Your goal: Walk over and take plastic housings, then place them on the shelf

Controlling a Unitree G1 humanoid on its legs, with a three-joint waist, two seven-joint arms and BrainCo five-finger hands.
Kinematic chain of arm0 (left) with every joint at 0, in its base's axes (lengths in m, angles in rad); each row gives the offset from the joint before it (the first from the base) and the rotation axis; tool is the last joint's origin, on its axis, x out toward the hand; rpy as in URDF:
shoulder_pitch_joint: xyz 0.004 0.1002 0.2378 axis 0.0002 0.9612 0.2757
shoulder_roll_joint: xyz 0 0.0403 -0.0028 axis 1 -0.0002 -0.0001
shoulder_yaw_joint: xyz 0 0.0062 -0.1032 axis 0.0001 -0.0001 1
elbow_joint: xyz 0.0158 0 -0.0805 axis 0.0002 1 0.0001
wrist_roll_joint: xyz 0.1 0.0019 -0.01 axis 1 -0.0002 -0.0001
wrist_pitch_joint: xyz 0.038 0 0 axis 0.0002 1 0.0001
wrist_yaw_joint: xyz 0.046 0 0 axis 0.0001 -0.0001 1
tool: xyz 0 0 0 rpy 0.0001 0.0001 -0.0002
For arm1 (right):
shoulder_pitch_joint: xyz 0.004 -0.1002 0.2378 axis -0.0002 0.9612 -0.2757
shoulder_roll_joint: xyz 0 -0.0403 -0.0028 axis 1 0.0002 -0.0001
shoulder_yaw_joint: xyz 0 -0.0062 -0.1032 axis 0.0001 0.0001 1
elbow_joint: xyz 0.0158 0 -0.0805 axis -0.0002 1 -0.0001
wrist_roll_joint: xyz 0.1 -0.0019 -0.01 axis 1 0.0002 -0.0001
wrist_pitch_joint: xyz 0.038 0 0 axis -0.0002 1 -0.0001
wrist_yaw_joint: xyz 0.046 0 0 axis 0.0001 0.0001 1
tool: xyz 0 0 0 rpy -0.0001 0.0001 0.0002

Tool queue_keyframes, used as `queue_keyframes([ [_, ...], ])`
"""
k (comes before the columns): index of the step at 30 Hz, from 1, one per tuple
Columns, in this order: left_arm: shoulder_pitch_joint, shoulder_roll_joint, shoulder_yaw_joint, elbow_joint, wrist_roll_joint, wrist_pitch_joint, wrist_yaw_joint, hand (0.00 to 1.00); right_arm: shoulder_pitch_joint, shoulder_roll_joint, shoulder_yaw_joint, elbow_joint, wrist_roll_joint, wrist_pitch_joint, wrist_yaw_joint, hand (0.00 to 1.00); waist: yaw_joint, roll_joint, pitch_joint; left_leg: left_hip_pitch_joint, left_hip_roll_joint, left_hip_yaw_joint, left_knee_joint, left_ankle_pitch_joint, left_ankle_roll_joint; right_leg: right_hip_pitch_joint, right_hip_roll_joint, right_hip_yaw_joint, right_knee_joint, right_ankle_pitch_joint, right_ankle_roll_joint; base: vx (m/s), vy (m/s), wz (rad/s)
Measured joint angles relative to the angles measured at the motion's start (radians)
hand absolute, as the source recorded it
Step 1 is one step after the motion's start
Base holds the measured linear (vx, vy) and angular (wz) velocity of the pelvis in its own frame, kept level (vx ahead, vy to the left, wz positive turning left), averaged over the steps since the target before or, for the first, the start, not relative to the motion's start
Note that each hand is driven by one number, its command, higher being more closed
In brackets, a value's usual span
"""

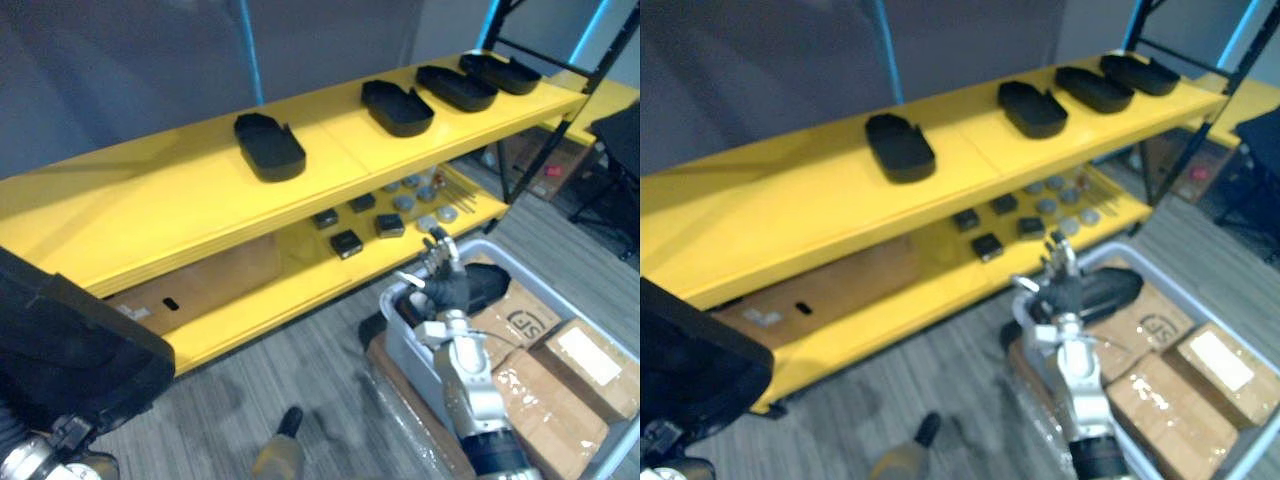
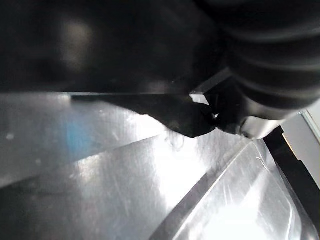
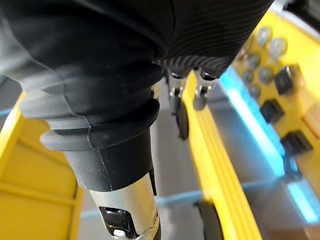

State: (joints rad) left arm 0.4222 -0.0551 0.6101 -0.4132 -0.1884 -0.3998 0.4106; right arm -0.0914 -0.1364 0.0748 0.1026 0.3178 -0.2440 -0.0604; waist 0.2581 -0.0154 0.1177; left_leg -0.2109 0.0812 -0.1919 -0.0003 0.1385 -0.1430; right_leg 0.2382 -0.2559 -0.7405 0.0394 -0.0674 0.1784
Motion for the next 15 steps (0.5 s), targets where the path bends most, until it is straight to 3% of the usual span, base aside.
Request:
queue_keyframes([
  [3,-0.004,0.008,-0.004,0.0,-0.001,-0.007,-0.006,1.0,0.001,-0.001,0.0,0.0,0.0,-0.012,0.008,0.0,-0.009,-0.005,0.017,-0.011,0.002,-0.017,-0.009,0.019,0.0,-0.015,0.004,0.024,0.046,-0.048,-0.007,-0.02,-0.014,0.33],
  [5,-0.029,0.033,-0.031,-0.003,-0.003,-0.007,-0.043,1.0,0.018,-0.006,-0.006,-0.012,-0.018,-0.041,0.008,0.0,-0.052,-0.008,0.026,-0.04,-0.015,-0.105,-0.024,0.057,-0.017,-0.038,0.034,0.161,0.101,-0.105,-0.075,0.01,0.08,1.01],
  [8,-0.043,0.09,-0.114,-0.003,-0.008,-0.009,-0.084,1.0,0.058,-0.016,-0.003,-0.021,-0.041,-0.067,0.008,0.0,-0.053,-0.015,0.051,-0.04,-0.022,-0.178,-0.046,0.083,-0.031,-0.05,0.048,0.286,0.186,-0.153,-0.065,-0.01,0.029,0.84],
  [10,-0.038,0.089,-0.136,-0.003,-0.008,-0.009,-0.082,1.0,0.059,-0.019,-0.003,-0.025,-0.059,-0.09,0.025,0.0,-0.053,-0.014,0.071,-0.041,-0.023,-0.189,-0.046,0.094,-0.035,-0.051,0.048,0.282,0.21,-0.192,-0.063,-0.08,-0.069,0.25],
  [13,-0.022,0.086,-0.163,-0.003,-0.008,-0.009,-0.079,1.0,0.103,-0.029,-0.005,-0.061,-0.06,-0.118,0.066,0.0,-0.058,0.001,0.084,-0.04,-0.022,-0.187,-0.041,0.106,-0.031,-0.049,0.049,0.287,0.229,-0.24,-0.025,-0.11,-0.044,0.12],
  [15,-0.003,0.085,-0.164,-0.003,-0.01,-0.009,-0.079,1.0,0.146,-0.035,-0.004,-0.083,-0.059,-0.141,0.112,0.0,-0.077,0.012,0.091,-0.038,-0.018,-0.176,-0.023,0.096,-0.006,-0.032,0.057,0.275,0.234,-0.255,-0.018,-0.1,-0.03,0.21],
])
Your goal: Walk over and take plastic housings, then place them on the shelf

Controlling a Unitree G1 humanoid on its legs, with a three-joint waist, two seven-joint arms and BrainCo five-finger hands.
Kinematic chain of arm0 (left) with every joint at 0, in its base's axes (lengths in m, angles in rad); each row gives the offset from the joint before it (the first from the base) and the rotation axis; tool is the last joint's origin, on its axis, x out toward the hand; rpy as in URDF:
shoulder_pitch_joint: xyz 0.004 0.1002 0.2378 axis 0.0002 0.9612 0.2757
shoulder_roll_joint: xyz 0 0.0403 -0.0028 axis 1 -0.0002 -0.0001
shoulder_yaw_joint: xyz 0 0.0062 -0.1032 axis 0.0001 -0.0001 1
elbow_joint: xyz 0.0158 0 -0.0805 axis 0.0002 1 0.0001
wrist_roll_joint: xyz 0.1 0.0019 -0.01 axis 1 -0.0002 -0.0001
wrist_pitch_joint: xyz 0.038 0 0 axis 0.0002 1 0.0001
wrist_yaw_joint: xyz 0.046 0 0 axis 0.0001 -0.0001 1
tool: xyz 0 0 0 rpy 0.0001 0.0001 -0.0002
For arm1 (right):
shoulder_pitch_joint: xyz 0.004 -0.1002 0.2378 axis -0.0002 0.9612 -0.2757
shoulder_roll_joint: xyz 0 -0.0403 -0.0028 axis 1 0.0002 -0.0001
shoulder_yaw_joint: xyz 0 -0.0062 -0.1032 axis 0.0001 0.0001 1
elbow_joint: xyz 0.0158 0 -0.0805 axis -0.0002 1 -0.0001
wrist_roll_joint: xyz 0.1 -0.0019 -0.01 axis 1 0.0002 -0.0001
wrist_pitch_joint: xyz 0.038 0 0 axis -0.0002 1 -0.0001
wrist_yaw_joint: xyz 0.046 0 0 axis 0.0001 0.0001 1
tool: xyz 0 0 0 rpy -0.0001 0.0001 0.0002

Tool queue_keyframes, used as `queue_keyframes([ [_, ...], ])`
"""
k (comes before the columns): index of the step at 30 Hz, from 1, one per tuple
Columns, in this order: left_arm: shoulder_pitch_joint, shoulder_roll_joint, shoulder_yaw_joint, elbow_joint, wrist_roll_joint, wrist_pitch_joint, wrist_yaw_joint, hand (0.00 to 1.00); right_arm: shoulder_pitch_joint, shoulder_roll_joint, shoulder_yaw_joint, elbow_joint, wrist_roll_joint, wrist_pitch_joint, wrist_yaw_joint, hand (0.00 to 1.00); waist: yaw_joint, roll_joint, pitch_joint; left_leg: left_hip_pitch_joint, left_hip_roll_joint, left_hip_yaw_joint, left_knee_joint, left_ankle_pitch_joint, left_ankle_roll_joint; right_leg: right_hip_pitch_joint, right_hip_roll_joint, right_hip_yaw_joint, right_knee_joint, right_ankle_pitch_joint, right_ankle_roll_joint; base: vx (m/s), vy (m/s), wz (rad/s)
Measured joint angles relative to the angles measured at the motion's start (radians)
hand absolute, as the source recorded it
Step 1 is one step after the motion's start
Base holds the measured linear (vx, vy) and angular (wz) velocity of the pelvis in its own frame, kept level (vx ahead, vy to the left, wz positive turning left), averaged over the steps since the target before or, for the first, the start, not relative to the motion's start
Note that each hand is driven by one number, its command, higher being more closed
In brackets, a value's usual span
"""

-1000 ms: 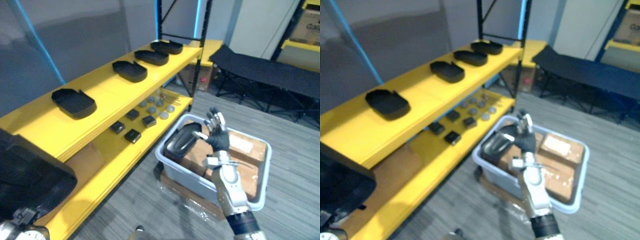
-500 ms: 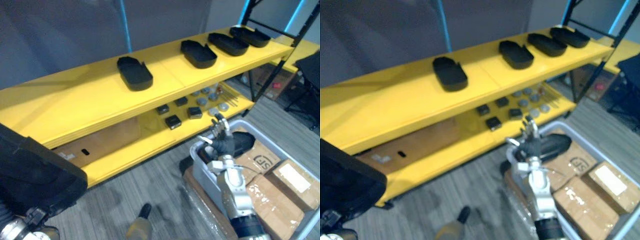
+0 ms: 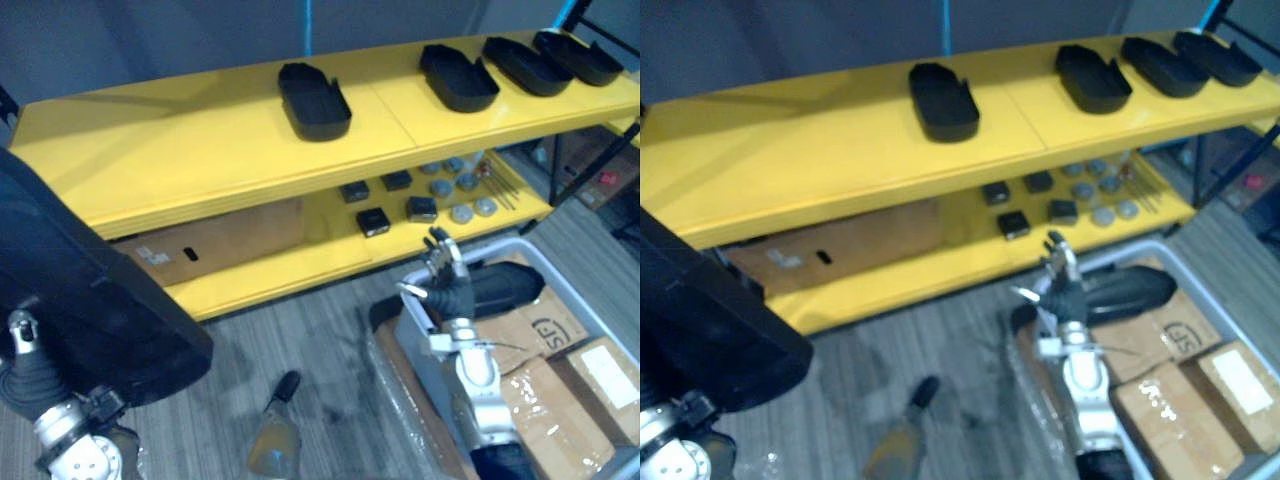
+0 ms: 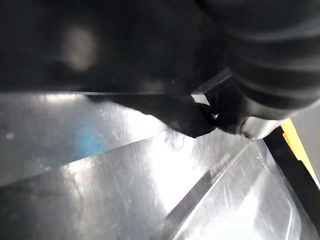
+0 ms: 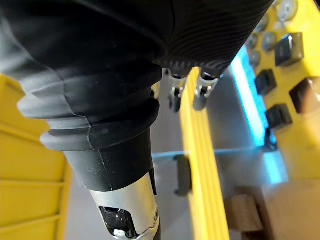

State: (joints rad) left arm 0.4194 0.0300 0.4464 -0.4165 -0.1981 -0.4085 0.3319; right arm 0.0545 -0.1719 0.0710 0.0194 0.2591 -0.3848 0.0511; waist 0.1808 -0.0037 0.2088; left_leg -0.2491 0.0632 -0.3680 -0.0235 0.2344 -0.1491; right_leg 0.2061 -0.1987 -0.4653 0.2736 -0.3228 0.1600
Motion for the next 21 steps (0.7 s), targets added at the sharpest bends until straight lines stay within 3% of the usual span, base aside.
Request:
queue_keyframes([
  [4,0.015,0.001,0.012,0.0,0.002,0.0,0.001,1.0,0.002,-0.014,0.001,-0.012,0.001,-0.022,0.038,0.0,0.004,-0.003,0.002,-0.02,0.009,0.058,0.033,-0.007,0.005,0.007,0.004,-0.002,-0.01,-0.008,-0.003,-0.03,0.02,0.07],
  [7,-0.02,0.003,0.053,0.0,0.003,-0.004,-0.008,1.0,-0.017,-0.011,-0.006,-0.01,-0.002,-0.032,0.01,0.0,0.017,-0.032,0.007,-0.068,-0.033,0.086,0.072,-0.012,0.007,0.008,-0.018,0.0,-0.034,-0.026,-0.024,0.09,0.094,0.34],
  [8,-0.039,0.005,0.08,0.0,0.003,-0.005,-0.024,1.0,-0.031,-0.006,-0.019,-0.01,-0.003,-0.034,-0.016,0.0,0.025,-0.056,0.016,-0.079,-0.066,0.105,0.095,-0.03,0.029,0.016,-0.037,0.005,-0.044,-0.041,-0.062,0.23,0.063,0.46],
  [9,-0.054,0.007,0.1,0.001,0.003,-0.007,-0.037,1.0,-0.033,0.002,-0.048,-0.01,-0.003,-0.039,-0.041,0.0,0.023,-0.078,0.023,-0.086,-0.108,0.117,0.13,-0.064,0.043,0.042,-0.05,0.008,-0.037,-0.015,-0.115,0.26,0.083,0.51],
  [10,-0.06,0.002,0.101,0.005,0.003,-0.01,-0.039,1.0,-0.035,0.0,-0.064,-0.009,-0.003,-0.042,-0.053,0.0,0.021,-0.071,0.024,-0.084,-0.115,0.112,0.142,-0.068,0.036,0.03,-0.059,0.028,0.01,0.015,-0.127,0.24,0.197,0.61],
  [11,-0.072,0.006,0.098,0.005,0.008,-0.017,-0.043,1.0,-0.034,0.001,-0.097,-0.01,-0.003,-0.043,-0.072,0.0,0.015,-0.059,0.017,-0.073,-0.119,0.099,0.137,-0.075,0.047,-0.033,-0.073,0.102,0.145,0.094,-0.104,0.13,0.247,0.43],
  [12,-0.076,0.013,0.1,0.003,0.011,-0.03,-0.043,1.0,-0.037,0.003,-0.111,-0.01,-0.003,-0.043,-0.077,0.0,0.015,-0.058,0.017,-0.064,-0.119,0.099,0.133,-0.081,0.055,-0.066,-0.079,0.144,0.208,0.134,-0.091,0.12,0.334,0.37],
  [14,-0.087,0.064,0.098,0.0,0.012,-0.045,-0.042,1.0,-0.054,0.023,-0.161,-0.01,-0.005,-0.054,-0.075,0.0,0.005,-0.071,0.01,-0.016,-0.129,0.099,0.118,-0.112,0.093,-0.157,-0.086,0.273,0.382,0.342,-0.04,0.13,0.27,0.12],
  [15,-0.088,0.072,0.096,-0.001,0.012,-0.045,-0.041,1.0,-0.059,0.029,-0.167,-0.01,-0.012,-0.056,-0.075,0.0,-0.006,-0.069,0.01,0.0,-0.126,0.094,0.11,-0.116,0.104,-0.177,-0.088,0.283,0.422,0.385,-0.044,0.08,0.165,0.1],
  [16,-0.103,0.088,0.09,0.0,0.013,-0.045,-0.035,1.0,-0.06,0.038,-0.18,-0.01,-0.031,-0.071,-0.079,0.0,-0.022,-0.06,0.015,0.028,-0.124,0.079,0.094,-0.123,0.126,-0.23,-0.091,0.286,0.509,0.32,-0.051,0.0,0.076,0.11],
  [17,-0.125,0.086,0.078,0.0,0.02,-0.039,-0.027,1.0,-0.068,0.036,-0.188,-0.013,-0.045,-0.077,-0.092,0.0,-0.034,-0.06,0.015,0.057,-0.118,0.073,0.082,-0.129,0.136,-0.282,-0.071,0.281,0.56,0.182,-0.088,0.0,0.047,0.08],
  [19,-0.165,0.086,0.046,0.0,0.021,-0.038,-0.021,1.0,-0.062,0.035,-0.222,-0.023,-0.036,-0.079,-0.123,0.0,-0.054,-0.04,0.024,0.103,-0.102,0.065,0.071,-0.146,0.143,-0.322,-0.02,0.273,0.507,0.097,-0.114,0.13,0.014,0.18],
  [20,-0.191,0.086,0.022,0.0,0.032,-0.038,-0.019,1.0,-0.046,0.034,-0.255,-0.057,-0.035,-0.08,-0.143,0.0,-0.081,-0.029,0.02,0.118,-0.099,0.043,0.068,-0.153,0.145,-0.337,0.011,0.28,0.411,0.07,-0.136,0.2,-0.01,0.41],
  [21,-0.202,0.086,0.009,-0.001,0.047,-0.038,-0.011,1.0,-0.041,0.033,-0.27,-0.08,-0.029,-0.081,-0.152,0.0,-0.089,-0.026,0.02,0.125,-0.098,0.035,0.067,-0.159,0.144,-0.345,0.023,0.291,0.363,0.066,-0.141,0.18,-0.044,0.47],
])
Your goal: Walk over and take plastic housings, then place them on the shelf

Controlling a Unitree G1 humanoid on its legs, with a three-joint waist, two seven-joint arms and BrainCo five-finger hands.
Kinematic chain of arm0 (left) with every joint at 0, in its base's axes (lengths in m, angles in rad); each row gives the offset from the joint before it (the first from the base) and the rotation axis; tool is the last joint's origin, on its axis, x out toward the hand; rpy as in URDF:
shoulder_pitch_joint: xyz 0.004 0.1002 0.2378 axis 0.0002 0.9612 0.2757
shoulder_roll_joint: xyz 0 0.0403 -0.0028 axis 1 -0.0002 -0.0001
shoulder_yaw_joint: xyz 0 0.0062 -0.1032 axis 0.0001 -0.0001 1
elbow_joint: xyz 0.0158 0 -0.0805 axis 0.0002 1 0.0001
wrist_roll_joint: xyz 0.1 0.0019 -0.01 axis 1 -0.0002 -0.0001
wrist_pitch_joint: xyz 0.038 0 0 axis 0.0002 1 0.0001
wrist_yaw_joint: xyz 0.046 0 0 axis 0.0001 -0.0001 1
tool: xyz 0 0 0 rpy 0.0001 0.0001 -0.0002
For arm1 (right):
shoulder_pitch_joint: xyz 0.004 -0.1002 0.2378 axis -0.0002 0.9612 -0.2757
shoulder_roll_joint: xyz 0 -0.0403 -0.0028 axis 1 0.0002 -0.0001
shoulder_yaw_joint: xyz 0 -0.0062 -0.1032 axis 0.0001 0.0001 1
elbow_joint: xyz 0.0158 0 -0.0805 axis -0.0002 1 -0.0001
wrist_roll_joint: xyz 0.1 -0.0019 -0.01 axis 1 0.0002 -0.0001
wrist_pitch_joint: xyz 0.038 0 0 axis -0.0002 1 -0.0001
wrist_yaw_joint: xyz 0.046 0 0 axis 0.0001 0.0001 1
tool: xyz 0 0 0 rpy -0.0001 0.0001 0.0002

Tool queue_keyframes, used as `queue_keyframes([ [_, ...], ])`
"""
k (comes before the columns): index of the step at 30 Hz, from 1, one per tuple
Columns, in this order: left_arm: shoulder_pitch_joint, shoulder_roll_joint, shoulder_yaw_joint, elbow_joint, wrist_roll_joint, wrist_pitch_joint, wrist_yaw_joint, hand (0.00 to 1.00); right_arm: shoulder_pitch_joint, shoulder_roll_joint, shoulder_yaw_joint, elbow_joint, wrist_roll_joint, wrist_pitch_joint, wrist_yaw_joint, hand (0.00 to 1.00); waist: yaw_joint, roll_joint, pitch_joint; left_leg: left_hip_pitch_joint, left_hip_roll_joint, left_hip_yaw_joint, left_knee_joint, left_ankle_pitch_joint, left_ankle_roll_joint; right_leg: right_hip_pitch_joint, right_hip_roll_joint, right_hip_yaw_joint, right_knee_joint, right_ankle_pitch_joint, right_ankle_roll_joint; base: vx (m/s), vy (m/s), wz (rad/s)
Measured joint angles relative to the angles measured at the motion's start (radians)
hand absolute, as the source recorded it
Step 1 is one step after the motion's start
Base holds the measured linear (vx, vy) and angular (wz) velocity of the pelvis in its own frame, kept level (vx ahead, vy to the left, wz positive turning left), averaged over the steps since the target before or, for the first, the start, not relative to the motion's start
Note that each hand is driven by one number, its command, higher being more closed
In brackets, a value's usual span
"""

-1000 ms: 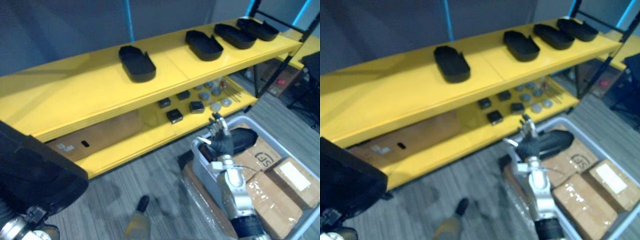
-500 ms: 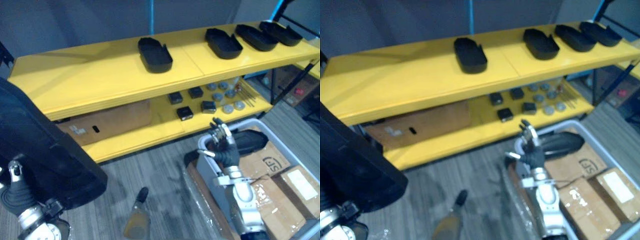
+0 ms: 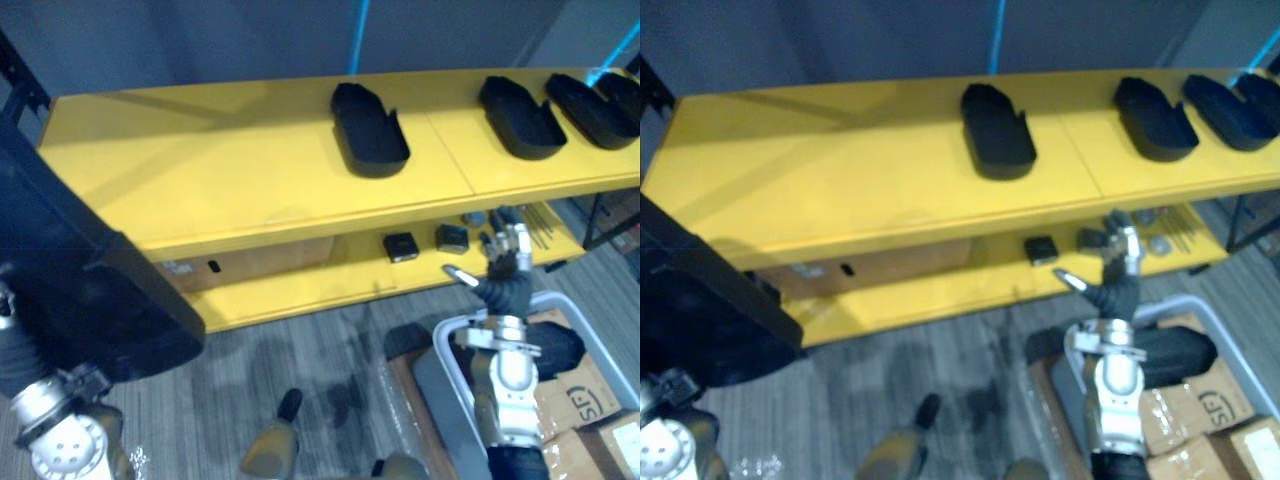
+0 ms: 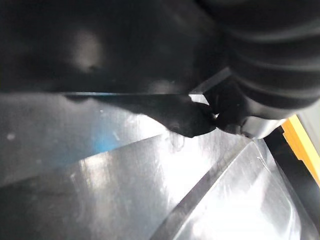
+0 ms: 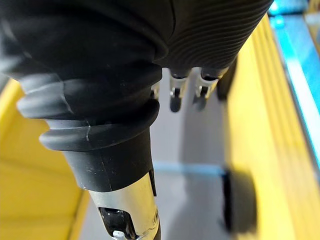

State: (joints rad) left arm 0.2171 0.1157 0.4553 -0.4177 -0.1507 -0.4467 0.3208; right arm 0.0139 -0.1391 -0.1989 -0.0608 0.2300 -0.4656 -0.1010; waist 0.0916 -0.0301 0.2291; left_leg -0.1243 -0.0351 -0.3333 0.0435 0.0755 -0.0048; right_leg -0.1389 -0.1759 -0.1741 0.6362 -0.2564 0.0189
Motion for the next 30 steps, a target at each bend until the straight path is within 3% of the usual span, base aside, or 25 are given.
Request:
queue_keyframes([
  [4,-0.048,-0.005,-0.112,-0.01,0.044,0.022,0.034,1.0,0.014,-0.014,-0.043,-0.139,0.062,-0.024,-0.014,0.0,-0.034,-0.013,-0.013,0.012,-0.005,-0.041,0.016,-0.048,-0.034,-0.01,0.044,0.121,-0.305,0.028,0.022,0.09,-0.174,0.43],
  [5,-0.051,-0.006,-0.133,-0.024,0.056,0.04,0.031,1.0,0.017,-0.016,-0.044,-0.17,0.082,-0.03,-0.014,0.0,-0.04,-0.037,-0.028,-0.006,-0.019,-0.032,0.027,-0.074,-0.053,0.002,0.035,0.123,-0.366,0.078,0.066,0.05,-0.306,0.62],
  [7,-0.041,-0.023,-0.163,-0.036,0.086,0.057,0.025,1.0,0.018,-0.024,-0.046,-0.185,0.122,-0.03,-0.012,0.0,-0.041,-0.014,-0.048,0.001,0.043,0.067,0.028,-0.076,-0.055,0.023,0.054,0.085,-0.379,0.114,0.067,0.17,-0.296,0.4],
  [8,-0.028,-0.034,-0.164,-0.046,0.087,0.06,0.024,1.0,0.018,-0.025,-0.045,-0.191,0.15,-0.029,-0.006,0.0,-0.032,0.01,-0.065,0.005,0.074,0.095,0.025,-0.072,-0.085,0.039,0.077,0.065,-0.39,0.128,0.058,0.21,-0.21,0.1],
  [11,-0.021,-0.07,-0.169,-0.093,0.088,0.072,0.023,1.0,0.019,-0.024,-0.055,-0.202,0.189,-0.027,0.015,0.0,-0.025,0.048,-0.095,0.029,0.114,0.179,-0.009,-0.056,-0.109,0.074,0.106,0.028,-0.407,0.129,0.057,0.23,-0.175,0.25],
  [14,-0.022,-0.081,-0.187,-0.105,0.089,0.069,0.02,1.0,0.027,-0.011,-0.054,-0.209,0.186,-0.005,0.053,0.0,-0.026,0.049,-0.131,0.044,0.13,0.273,-0.026,-0.051,-0.101,0.116,0.11,-0.019,-0.441,0.129,0.057,0.14,-0.069,0.27],
  [17,-0.023,-0.08,-0.19,-0.092,0.126,0.073,0.028,1.0,0.027,0.004,-0.052,-0.209,0.19,0.011,0.132,0.0,-0.022,0.033,-0.146,0.065,0.12,0.274,-0.05,-0.049,-0.1,0.149,0.102,-0.03,-0.48,0.129,0.057,0.1,0.006,0.13],
  [20,-0.019,-0.047,-0.183,-0.051,0.173,0.107,0.027,1.0,0.019,0.01,-0.03,-0.206,0.21,0.012,0.218,0.0,-0.023,0.019,-0.163,0.072,0.095,0.252,-0.07,-0.043,-0.091,0.186,0.083,-0.07,-0.515,0.129,0.057,0.05,0.033,0.28],
  [26,0.022,-0.005,-0.029,-0.031,0.203,0.142,-0.017,1.0,-0.043,0.01,0.043,-0.158,0.205,0.03,0.203,0.0,0.0,0.019,-0.183,0.07,0.064,0.174,-0.124,-0.004,-0.071,0.218,0.06,-0.163,-0.538,0.127,0.057,0.0,0.038,0.47],
  [30,0.043,-0.003,0.052,-0.031,0.188,0.158,-0.058,1.0,-0.059,-0.002,0.033,-0.085,0.187,0.053,0.17,0.0,0.009,0.026,-0.189,0.068,0.05,0.189,-0.129,-0.003,-0.061,0.254,0.042,-0.212,-0.54,0.125,0.056,-0.01,0.05,0.42],
])
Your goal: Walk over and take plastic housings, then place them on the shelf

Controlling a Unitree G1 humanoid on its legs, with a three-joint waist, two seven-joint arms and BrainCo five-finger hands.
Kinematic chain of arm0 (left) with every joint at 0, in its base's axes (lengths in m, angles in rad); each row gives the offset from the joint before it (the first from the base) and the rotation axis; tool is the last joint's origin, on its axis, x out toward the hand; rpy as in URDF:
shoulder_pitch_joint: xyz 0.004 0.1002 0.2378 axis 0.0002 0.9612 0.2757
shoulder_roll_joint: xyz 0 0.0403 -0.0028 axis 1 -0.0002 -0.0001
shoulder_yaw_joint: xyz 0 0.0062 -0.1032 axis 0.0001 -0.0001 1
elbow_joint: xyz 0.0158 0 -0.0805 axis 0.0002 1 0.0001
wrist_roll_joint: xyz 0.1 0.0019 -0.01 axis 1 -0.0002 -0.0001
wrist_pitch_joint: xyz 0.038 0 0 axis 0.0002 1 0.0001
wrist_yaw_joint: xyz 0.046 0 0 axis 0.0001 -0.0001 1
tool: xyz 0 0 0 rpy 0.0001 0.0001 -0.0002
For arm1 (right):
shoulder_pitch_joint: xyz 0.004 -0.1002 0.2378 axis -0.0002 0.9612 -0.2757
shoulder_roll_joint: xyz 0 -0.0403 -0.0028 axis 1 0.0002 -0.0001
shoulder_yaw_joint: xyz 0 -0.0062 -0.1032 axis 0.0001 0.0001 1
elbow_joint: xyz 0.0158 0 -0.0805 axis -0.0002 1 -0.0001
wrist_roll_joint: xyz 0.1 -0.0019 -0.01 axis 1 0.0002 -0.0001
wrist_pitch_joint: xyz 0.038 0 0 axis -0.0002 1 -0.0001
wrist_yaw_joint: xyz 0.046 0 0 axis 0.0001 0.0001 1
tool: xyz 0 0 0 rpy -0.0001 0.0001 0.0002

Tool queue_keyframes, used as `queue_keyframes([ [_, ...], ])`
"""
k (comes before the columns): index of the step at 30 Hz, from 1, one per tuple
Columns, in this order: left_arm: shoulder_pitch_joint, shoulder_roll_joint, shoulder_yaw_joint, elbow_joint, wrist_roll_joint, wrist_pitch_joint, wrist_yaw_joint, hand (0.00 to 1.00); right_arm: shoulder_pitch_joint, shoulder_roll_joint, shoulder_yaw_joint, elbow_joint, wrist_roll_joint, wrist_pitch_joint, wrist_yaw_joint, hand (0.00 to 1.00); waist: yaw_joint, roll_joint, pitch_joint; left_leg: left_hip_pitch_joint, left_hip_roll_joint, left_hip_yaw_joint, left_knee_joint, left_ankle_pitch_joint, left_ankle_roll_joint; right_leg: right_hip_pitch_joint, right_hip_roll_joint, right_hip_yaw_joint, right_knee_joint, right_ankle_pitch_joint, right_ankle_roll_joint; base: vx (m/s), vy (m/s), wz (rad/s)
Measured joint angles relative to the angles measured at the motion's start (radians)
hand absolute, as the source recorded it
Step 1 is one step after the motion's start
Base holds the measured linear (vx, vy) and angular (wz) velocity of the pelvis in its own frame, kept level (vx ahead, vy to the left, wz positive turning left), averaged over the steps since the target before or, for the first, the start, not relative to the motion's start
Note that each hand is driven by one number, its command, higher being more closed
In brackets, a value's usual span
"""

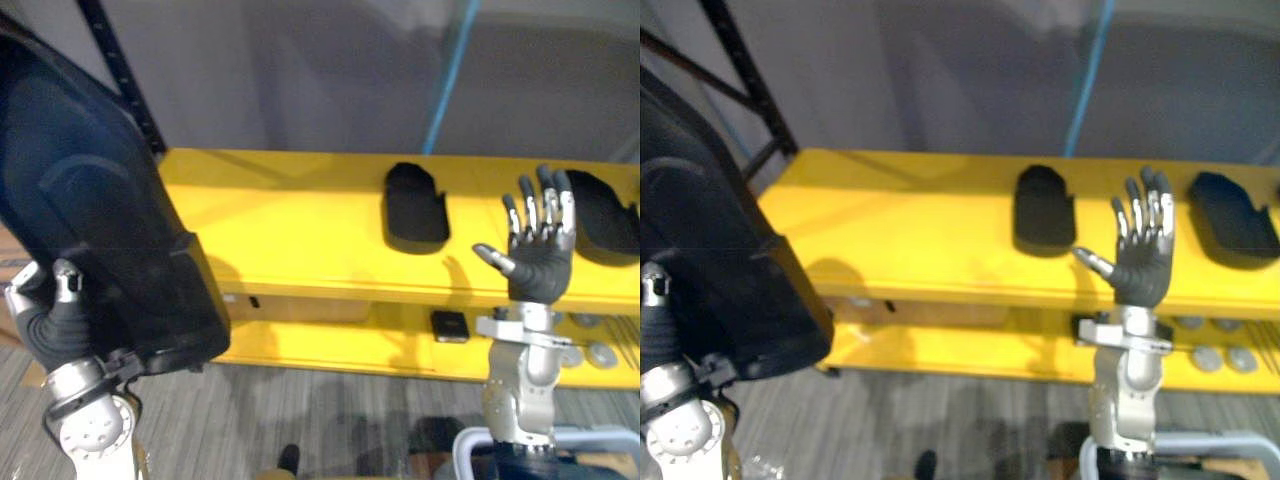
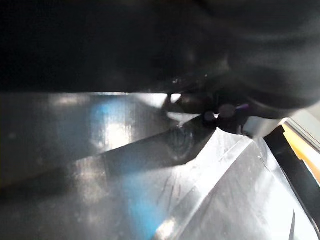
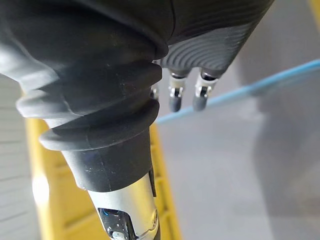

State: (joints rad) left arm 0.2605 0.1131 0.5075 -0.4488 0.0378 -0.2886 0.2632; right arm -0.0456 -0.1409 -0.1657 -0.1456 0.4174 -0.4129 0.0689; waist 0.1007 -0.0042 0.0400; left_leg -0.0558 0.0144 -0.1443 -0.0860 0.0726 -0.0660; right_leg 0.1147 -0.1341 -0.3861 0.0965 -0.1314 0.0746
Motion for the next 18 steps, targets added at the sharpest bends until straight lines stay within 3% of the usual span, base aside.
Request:
queue_keyframes([
  [5,0.0,0.012,0.01,0.019,-0.003,0.057,-0.056,1.0,0.001,-0.012,-0.021,0.008,-0.001,0.013,-0.006,0.0,-0.014,0.0,0.0,0.0,-0.005,0.051,-0.001,0.012,0.016,0.0,-0.015,0.003,0.0,-0.001,0.002,-0.02,0.033,0.02],
  [11,-0.091,0.111,-0.013,0.201,-0.093,0.199,-0.129,1.0,0.081,-0.014,-0.117,0.003,-0.106,0.04,-0.106,0.0,-0.064,0.002,-0.002,0.002,0.006,0.137,0.0,0.021,0.013,-0.04,-0.019,0.066,0.006,0.005,0.011,0.03,0.011,-0.27],
  [14,-0.142,0.126,-0.018,0.285,-0.137,0.253,-0.128,1.0,0.128,-0.014,-0.158,-0.011,-0.116,0.047,-0.116,0.0,-0.097,0.01,-0.001,0.003,0.01,0.17,0.0,0.022,0.013,-0.063,-0.019,0.102,0.018,0.006,0.013,0.02,0.003,-0.41],
  [18,-0.248,0.205,-0.054,0.525,-0.192,0.314,-0.086,1.0,0.181,-0.02,-0.193,-0.064,-0.112,0.069,-0.093,0.0,-0.148,0.033,0.007,0.01,0.026,0.257,0.001,0.021,0.012,-0.122,-0.016,0.188,0.06,0.005,0.012,-0.01,-0.001,-0.54],
])
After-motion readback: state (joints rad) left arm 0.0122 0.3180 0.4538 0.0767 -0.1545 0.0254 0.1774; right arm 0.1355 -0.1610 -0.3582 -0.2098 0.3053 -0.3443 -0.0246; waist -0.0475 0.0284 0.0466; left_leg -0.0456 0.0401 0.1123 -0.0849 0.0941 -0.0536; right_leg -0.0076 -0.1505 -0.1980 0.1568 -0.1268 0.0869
